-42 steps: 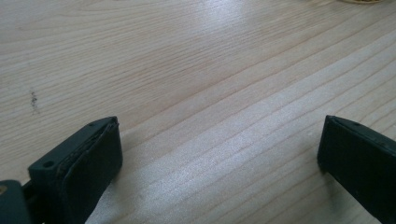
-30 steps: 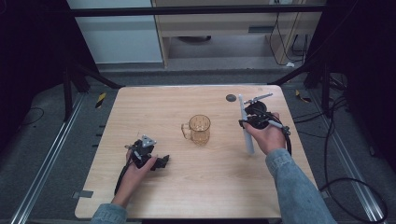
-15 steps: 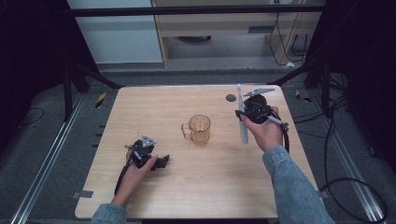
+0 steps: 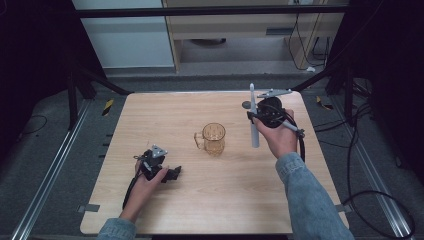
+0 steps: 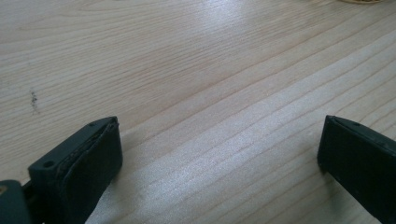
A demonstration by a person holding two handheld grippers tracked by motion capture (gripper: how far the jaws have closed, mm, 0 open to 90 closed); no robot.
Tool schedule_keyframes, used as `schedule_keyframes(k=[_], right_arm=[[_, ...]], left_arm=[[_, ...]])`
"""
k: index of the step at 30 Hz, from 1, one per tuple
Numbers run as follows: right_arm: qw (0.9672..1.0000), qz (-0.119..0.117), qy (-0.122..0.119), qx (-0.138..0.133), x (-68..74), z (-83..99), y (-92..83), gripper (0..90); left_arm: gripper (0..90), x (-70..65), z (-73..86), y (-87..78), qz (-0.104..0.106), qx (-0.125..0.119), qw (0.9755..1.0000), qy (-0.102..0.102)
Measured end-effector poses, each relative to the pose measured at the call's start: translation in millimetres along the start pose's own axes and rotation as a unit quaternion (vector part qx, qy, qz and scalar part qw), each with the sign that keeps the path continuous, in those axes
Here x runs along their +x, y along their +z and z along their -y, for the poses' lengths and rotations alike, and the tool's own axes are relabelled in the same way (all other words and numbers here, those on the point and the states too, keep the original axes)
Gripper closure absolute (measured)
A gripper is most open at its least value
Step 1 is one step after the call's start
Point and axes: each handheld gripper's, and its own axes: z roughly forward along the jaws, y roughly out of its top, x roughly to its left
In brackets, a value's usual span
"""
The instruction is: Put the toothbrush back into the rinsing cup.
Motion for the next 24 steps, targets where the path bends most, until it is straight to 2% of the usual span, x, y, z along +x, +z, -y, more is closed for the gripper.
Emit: schedule_keyframes(k=[10,24], right_arm=[[0.9998,-0.01,-0.002,-0.015,11.0,-10.1,6.4,67.8],[0.999,-0.014,-0.009,-0.042,23.6,-31.2,5.0,67.8]], left_arm=[[0.0,0.0,0.0,0.0,0.0,0.0,1.0,0.0],[0.0,-0.3,0.0,0.2,0.0,-0.002,1.0,-0.002]])
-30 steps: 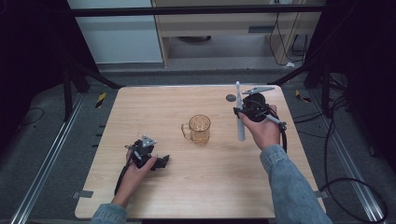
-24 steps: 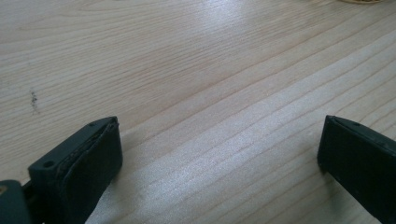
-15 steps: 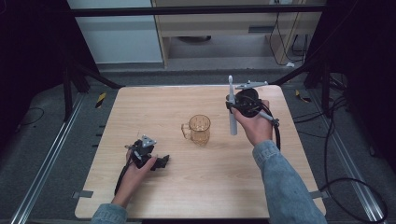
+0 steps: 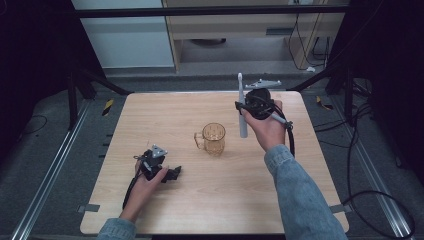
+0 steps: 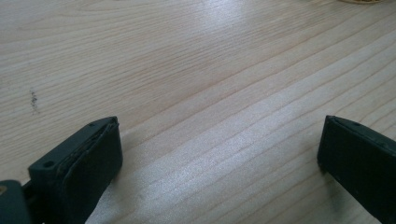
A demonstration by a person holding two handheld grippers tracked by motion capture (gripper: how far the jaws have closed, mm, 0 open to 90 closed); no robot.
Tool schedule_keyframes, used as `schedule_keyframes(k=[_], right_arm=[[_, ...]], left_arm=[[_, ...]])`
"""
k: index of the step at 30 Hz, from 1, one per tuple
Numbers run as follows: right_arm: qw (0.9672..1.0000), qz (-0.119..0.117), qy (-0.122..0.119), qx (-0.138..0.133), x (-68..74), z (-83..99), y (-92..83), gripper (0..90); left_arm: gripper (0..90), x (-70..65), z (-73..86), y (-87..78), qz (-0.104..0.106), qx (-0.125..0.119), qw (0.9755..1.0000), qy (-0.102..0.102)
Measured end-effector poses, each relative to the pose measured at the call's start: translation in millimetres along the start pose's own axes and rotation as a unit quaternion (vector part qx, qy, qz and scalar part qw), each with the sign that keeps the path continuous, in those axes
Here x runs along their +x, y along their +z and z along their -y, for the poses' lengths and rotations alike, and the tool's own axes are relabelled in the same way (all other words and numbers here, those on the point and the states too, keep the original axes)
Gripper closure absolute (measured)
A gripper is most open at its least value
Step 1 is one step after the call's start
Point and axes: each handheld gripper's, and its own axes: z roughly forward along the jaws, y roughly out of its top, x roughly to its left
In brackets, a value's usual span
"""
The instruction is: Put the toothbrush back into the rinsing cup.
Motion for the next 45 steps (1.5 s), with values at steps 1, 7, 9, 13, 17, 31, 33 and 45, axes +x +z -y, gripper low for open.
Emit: schedule_keyframes(k=[1,7,9,13,17,31,33,45], right_arm=[[1.0,0.0,0.0,0.0,0.0,0.0,0.0,67.8],[1.0,-0.001,-0.002,-0.008,2.0,-7.0,0.2,67.8],[0.9999,0.0,-0.004,-0.011,2.8,-9.0,-0.2,67.8],[0.9998,-0.001,-0.002,-0.019,4.3,-11.8,-1.3,67.8],[0.9995,0.0,-0.004,-0.032,7.6,-15.5,-1.7,67.8],[0.9984,-0.003,-0.016,-0.054,19.8,-31.7,-0.5,67.8],[0.9983,-0.004,-0.016,-0.056,20.5,-32.3,-0.1,67.8],[0.9973,-0.012,-0.018,-0.07,29.5,-36.2,10.0,67.8]], left_arm=[[0.0,0.0,0.0,0.0,0.0,0.0,1.0,0.0],[0.0,0.0,0.0,0.0,0.0,0.0,1.0,0.0],[0.0,0.0,0.0,0.0,0.0,0.0,1.0,0.0],[0.0,0.1,0.0,0.0,-0.001,0.0,1.0,0.001],[0.0,0.2,0.0,0.0,0.0,0.0,1.0,0.002],[0.0,0.2,-0.1,0.0,0.0,0.0,1.0,0.002],[0.0,0.3,-0.1,-0.1,0.0,0.0,1.0,0.002],[0.0,0.3,-0.1,-0.1,0.0,0.0,1.0,0.002]])
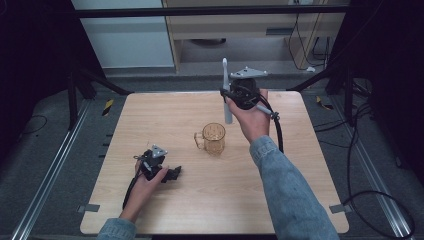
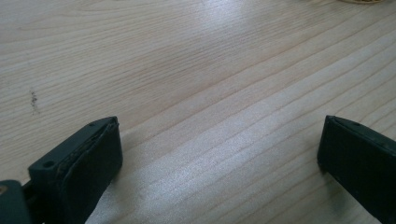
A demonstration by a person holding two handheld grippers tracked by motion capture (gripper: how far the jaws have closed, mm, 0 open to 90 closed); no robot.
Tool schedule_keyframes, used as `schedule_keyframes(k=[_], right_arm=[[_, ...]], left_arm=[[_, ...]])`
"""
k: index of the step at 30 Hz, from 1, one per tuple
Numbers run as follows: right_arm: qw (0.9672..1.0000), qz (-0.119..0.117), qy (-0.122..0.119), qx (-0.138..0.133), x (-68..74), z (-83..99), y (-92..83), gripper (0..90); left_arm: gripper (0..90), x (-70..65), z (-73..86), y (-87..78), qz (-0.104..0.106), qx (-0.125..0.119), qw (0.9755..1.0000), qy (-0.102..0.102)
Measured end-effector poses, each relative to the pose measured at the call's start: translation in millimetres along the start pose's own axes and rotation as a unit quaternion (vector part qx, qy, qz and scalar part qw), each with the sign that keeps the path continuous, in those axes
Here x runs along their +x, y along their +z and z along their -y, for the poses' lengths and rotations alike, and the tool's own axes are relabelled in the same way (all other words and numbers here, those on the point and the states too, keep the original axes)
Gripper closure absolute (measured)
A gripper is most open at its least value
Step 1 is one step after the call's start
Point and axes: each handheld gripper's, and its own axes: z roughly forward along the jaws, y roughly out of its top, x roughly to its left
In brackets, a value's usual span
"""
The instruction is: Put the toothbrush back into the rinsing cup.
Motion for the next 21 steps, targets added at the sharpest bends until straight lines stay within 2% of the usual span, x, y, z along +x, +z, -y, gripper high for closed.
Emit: schedule_keyframes(k=[21], right_arm=[[0.9999,-0.006,-0.007,-0.009,11.8,5.9,10.9,67.8]], left_arm=[[0.0,0.1,0.0,0.0,0.0,0.0,1.0,0.0]])
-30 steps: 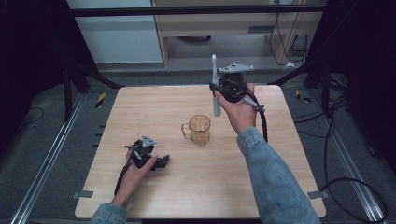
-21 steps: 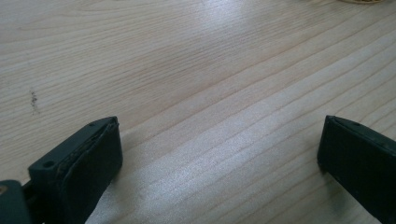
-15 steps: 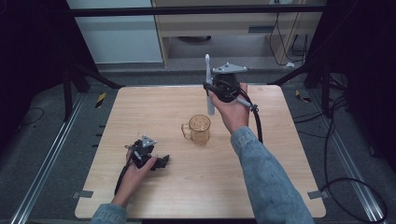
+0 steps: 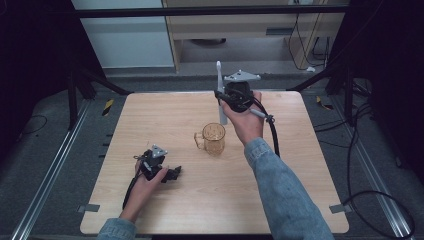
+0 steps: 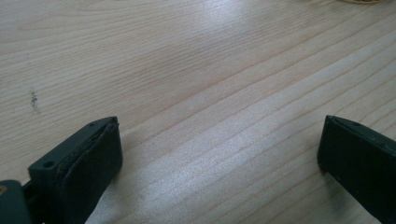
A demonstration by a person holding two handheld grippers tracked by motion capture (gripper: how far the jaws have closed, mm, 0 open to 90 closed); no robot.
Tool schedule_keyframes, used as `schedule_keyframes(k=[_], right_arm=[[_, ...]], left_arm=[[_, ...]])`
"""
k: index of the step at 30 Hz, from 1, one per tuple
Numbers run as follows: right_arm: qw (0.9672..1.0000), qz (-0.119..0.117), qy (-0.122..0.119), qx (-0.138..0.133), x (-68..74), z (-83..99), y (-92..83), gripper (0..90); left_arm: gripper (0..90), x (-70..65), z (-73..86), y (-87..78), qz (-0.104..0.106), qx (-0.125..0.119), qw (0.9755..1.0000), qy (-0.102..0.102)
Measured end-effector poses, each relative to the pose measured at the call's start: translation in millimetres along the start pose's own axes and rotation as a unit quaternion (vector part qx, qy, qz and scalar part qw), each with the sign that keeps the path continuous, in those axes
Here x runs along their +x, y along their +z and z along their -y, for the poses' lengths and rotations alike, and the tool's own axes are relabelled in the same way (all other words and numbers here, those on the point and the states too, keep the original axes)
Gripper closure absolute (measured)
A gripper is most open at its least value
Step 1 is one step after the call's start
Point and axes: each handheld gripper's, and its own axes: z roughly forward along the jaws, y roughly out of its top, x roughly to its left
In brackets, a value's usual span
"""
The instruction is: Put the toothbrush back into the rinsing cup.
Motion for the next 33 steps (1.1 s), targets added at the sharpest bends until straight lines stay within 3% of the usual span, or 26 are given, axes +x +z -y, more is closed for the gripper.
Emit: schedule_keyframes(k=[20,33], right_arm=[[0.9998,-0.011,0.007,0.013,6.0,17.1,6.4,67.8],[0.9994,-0.024,0.009,0.022,17.4,27.1,16.0,67.7]], left_arm=[[0.0,-0.2,0.0,0.0,0.0,0.0,1.0,-0.001],[0.0,-0.3,0.1,0.1,0.0,-0.001,1.0,-0.003]])
